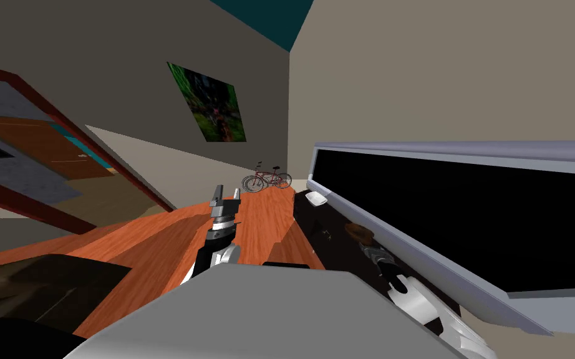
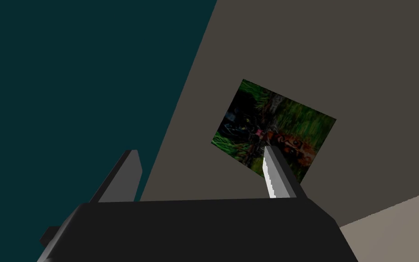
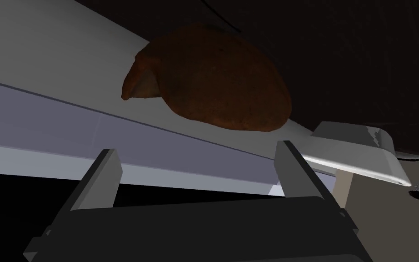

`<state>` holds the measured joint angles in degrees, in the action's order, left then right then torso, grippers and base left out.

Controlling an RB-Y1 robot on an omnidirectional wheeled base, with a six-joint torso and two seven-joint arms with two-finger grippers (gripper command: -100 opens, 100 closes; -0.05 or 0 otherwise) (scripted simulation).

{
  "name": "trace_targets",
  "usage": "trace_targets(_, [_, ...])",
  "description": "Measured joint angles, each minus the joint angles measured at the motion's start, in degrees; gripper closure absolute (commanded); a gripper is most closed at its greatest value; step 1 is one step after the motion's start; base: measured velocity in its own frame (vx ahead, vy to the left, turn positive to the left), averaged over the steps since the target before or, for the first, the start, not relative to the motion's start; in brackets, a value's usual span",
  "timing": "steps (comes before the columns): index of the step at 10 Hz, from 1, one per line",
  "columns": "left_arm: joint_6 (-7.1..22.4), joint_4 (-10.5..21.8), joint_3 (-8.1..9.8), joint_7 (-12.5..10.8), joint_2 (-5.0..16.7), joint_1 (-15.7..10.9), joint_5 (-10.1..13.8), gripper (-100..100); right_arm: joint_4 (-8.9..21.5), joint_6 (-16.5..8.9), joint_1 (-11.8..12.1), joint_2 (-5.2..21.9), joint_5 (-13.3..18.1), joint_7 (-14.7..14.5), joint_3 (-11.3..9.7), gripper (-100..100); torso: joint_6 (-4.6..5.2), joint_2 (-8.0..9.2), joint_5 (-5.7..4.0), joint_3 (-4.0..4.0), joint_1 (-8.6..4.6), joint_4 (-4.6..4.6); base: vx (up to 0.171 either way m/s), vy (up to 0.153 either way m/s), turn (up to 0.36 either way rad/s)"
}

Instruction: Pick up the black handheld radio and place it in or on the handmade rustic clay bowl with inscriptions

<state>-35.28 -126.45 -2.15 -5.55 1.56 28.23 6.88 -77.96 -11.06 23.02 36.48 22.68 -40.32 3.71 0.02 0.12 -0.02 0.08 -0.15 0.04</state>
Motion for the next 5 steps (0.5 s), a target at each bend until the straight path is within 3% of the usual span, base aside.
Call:
trace_targets(2, [0.0, 0.0, 0.01, 0.0, 0.0, 0.0, 0.0, 0, 3.8, -3.1, 0.3, 0.5, 1.3, -2.2, -0.1, -100, 0.05, 0.07, -0.01, 0.04, -0.02, 0.01, -0.037, 0.001, 0.166])
trace_targets(5, [0.0, 0.0, 0.01, 0.0, 0.0, 0.0, 0.0, 0, 6.7, -7.3, 0.4, 0.3, 2.7, -4.4, -0.5, -100, 0.04, 0.01, -0.01, 0.01, -0.02, 0.00, -0.029, 0.003, 0.212])
